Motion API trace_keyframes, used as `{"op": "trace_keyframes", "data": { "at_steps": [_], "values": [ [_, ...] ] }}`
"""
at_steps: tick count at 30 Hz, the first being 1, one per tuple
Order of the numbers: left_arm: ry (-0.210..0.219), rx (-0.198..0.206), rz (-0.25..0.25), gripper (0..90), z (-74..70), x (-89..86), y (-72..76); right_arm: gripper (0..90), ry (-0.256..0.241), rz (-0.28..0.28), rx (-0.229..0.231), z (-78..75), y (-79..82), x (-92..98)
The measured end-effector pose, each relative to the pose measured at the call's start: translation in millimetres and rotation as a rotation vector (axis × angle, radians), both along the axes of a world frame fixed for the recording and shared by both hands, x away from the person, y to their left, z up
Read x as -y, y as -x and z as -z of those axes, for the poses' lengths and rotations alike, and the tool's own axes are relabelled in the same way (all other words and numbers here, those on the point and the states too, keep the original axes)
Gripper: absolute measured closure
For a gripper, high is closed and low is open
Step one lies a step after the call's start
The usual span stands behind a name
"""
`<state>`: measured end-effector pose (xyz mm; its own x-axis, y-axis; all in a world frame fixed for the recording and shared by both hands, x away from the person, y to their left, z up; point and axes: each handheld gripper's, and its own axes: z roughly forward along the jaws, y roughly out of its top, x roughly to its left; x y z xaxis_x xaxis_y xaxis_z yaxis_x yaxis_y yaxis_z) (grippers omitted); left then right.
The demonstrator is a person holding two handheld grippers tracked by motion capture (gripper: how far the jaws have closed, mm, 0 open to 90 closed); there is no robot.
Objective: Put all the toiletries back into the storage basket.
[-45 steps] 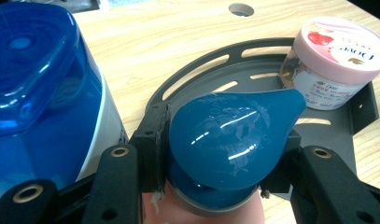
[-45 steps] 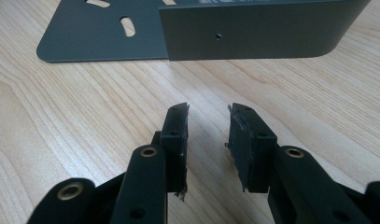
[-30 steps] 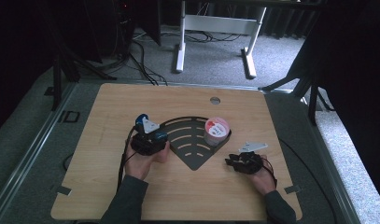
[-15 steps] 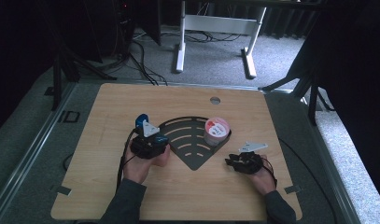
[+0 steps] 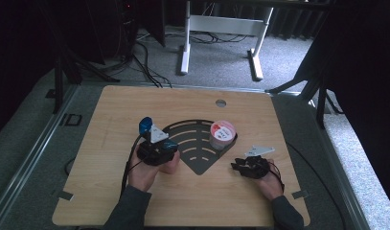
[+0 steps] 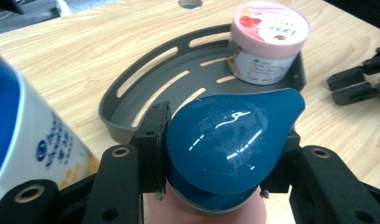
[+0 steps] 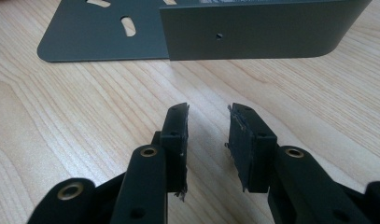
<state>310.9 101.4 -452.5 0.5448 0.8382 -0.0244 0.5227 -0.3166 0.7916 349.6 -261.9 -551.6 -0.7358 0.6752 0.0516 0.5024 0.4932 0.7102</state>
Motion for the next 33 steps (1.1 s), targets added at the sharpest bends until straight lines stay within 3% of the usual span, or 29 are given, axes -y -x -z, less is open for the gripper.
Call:
{"op": "trace_keyframes", "data": {
  "at_steps": [11, 20, 26, 33],
  "values": [
    [-0.009, -0.01, 0.071, 53.1, -1.4, 19.8, 2.6, 67.9, 0.0, 0.0, 0.0, -0.1, 0.1, -0.2],
    [-0.002, -0.01, 0.097, 53.1, -2.0, 29.1, 1.2, 70.4, 0.009, -0.004, 0.008, -0.1, 0.8, -1.9],
    [-0.004, -0.012, 0.119, 53.1, -4.4, 32.4, -2.0, 80.3, 0.021, -0.024, 0.021, -0.1, 4.1, -10.6],
    [-0.001, -0.01, 0.134, 53.1, -6.3, 36.3, -6.7, 90.0, 0.049, -0.086, 0.042, 0.1, 7.9, -31.6]
  ]
}}
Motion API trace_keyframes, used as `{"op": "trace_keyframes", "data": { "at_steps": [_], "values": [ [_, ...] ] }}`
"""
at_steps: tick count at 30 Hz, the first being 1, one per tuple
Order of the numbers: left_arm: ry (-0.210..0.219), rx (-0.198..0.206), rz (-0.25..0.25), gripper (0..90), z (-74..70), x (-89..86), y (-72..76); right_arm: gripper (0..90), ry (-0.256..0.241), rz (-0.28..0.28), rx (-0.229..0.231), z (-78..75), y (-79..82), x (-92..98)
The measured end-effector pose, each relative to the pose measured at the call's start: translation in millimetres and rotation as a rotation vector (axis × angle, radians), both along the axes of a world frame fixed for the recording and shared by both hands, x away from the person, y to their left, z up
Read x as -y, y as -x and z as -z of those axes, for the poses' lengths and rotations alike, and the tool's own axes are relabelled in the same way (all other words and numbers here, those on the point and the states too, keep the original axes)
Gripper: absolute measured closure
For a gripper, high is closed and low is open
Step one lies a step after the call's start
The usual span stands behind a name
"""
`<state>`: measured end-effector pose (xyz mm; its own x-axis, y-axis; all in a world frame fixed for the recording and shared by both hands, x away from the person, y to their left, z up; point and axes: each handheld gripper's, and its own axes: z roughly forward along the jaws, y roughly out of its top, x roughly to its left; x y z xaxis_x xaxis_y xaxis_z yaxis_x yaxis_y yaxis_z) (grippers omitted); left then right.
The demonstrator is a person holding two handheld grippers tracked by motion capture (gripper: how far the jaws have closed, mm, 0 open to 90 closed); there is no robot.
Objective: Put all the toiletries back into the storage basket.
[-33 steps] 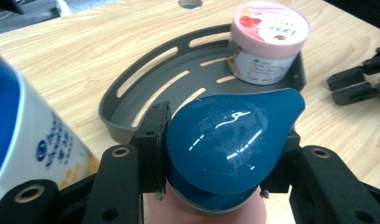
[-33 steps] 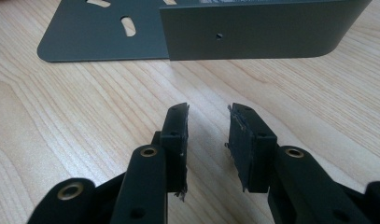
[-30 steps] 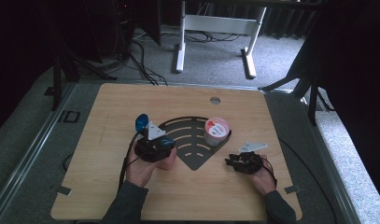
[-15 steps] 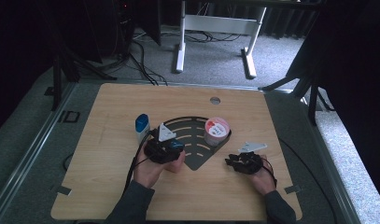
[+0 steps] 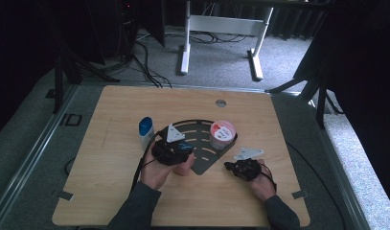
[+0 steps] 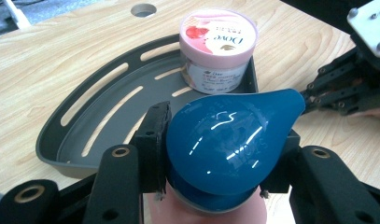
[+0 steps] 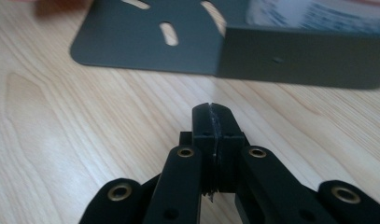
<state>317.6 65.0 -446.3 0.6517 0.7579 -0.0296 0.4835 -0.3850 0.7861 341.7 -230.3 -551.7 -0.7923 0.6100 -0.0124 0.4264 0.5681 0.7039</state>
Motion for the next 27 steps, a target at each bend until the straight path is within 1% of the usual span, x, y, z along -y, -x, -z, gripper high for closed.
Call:
{"op": "trace_keyframes", "data": {
  "at_steps": [7, 14, 19, 23, 27],
  "values": [
    [0.005, -0.001, 0.014, 53.2, -0.6, 4.8, -5.0, 90.0, 0.001, -0.032, 0.017, -0.1, 2.8, -19.8],
    [0.02, 0.006, 0.023, 53.2, -2.8, 8.7, -10.6, 90.0, -0.003, -0.058, 0.035, 1.2, 3.5, -40.2],
    [0.022, 0.017, 0.028, 53.2, -5.1, 12.5, -14.5, 90.0, -0.016, -0.064, 0.046, 1.3, 1.7, -47.6],
    [0.021, 0.024, 0.031, 53.2, -6.5, 16.3, -19.6, 90.0, -0.028, -0.052, 0.046, 2.7, -0.5, -52.1],
    [0.032, 0.028, 0.032, 53.2, -7.0, 19.1, -24.6, 90.0, -0.043, -0.058, 0.054, 3.0, -0.3, -54.6]
  ]
}}
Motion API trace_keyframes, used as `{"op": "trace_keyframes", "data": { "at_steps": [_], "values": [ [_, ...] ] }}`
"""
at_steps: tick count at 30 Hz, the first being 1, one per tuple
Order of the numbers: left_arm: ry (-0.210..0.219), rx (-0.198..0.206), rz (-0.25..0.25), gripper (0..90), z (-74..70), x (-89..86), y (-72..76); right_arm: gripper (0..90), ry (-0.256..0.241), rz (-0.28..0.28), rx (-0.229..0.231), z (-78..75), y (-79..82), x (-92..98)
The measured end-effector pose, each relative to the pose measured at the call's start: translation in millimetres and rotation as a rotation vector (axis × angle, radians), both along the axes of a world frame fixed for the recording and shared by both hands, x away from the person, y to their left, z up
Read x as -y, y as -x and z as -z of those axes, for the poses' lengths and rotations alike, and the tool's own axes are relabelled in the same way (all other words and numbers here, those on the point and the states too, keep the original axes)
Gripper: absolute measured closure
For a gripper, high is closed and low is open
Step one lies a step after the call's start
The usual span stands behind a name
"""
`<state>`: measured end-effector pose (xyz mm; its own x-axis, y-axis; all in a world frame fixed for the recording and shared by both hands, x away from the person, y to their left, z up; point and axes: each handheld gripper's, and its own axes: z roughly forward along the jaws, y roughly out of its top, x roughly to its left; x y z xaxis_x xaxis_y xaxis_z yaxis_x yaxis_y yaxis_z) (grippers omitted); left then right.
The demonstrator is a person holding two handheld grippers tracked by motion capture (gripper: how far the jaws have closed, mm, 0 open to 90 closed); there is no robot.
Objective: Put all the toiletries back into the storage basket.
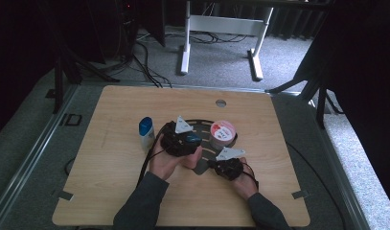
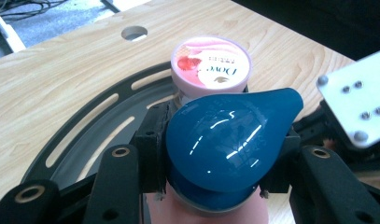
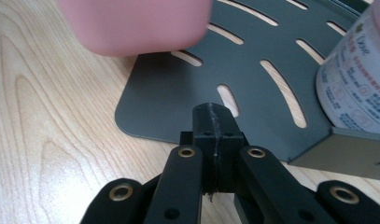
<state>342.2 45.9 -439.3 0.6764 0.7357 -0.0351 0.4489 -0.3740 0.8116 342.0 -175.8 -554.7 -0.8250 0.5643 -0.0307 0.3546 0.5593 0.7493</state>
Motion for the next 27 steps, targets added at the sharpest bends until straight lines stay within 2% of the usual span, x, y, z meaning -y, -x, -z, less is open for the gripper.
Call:
{"op": "trace_keyframes", "data": {
  "at_steps": [11, 15, 17, 27],
  "values": [
    [0.011, 0.019, -0.008, 53.2, -5.0, 4.0, -12.3, 90.0, -0.018, 0.007, -0.007, 3.1, -0.3, -0.9],
    [0.013, 0.023, -0.008, 53.2, -7.1, 4.6, -17.5, 90.0, 0.001, 0.009, 0.013, 3.0, 2.0, -2.8],
    [0.032, 0.019, -0.005, 53.2, -7.4, 4.5, -21.0, 90.0, 0.006, 0.012, 0.019, 3.1, 3.0, -3.3],
    [0.019, 0.021, -0.009, 53.2, -8.4, 15.4, -33.9, 90.0, -0.003, 0.016, 0.024, 4.0, 3.3, -2.8]
  ]
}}
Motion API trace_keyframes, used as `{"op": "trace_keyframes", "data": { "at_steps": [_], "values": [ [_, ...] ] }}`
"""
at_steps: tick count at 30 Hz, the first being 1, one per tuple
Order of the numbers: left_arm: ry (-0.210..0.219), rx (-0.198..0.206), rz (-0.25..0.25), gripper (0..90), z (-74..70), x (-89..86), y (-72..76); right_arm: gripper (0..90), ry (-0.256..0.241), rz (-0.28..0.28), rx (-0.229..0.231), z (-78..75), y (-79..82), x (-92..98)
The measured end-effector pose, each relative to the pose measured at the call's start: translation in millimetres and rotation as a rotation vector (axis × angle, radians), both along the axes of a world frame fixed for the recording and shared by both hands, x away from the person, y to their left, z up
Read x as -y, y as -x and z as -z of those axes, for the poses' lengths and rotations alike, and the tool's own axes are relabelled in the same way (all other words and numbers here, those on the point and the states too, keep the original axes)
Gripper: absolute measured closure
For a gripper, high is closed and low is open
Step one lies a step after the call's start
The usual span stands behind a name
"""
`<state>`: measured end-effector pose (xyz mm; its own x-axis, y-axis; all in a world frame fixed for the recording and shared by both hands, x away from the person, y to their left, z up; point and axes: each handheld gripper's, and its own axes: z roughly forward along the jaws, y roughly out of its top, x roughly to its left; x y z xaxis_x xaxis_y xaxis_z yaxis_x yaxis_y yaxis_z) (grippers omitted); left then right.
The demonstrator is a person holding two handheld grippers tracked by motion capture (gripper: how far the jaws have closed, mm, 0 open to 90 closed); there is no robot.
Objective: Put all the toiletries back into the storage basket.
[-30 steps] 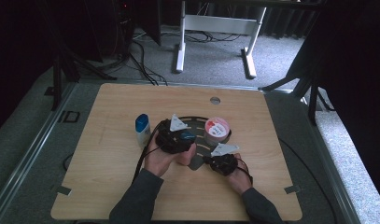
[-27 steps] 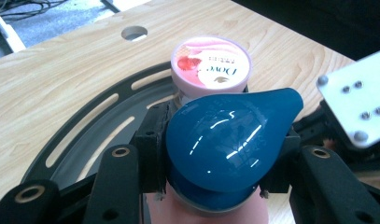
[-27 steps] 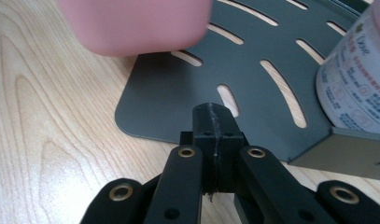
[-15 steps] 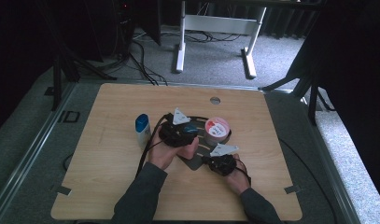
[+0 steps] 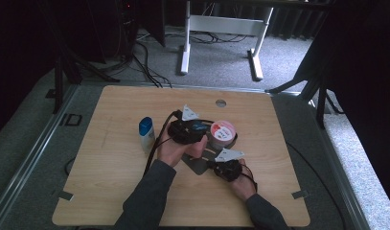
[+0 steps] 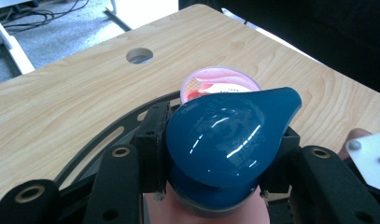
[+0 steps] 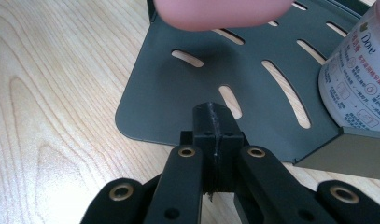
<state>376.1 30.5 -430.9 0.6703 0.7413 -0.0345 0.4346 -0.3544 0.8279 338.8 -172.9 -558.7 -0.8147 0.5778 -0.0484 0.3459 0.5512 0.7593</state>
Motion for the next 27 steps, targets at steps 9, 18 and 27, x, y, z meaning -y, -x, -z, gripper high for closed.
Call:
{"op": "trace_keyframes", "data": {
  "at_steps": [9, 18, 27],
  "values": [
    [0.007, 0.005, -0.014, 53.2, -3.4, 6.4, -13.6, 90.0, -0.013, 0.006, -0.014, 0.3, -0.8, 0.8],
    [0.015, 0.013, -0.027, 53.2, -6.5, 12.7, -26.3, 90.0, -0.018, -0.002, -0.021, 0.4, -0.2, 0.1],
    [0.002, 0.027, -0.053, 53.2, -8.3, 21.4, -40.3, 90.0, -0.02, 0.003, -0.03, 0.1, 0.0, -0.4]
  ]
}}
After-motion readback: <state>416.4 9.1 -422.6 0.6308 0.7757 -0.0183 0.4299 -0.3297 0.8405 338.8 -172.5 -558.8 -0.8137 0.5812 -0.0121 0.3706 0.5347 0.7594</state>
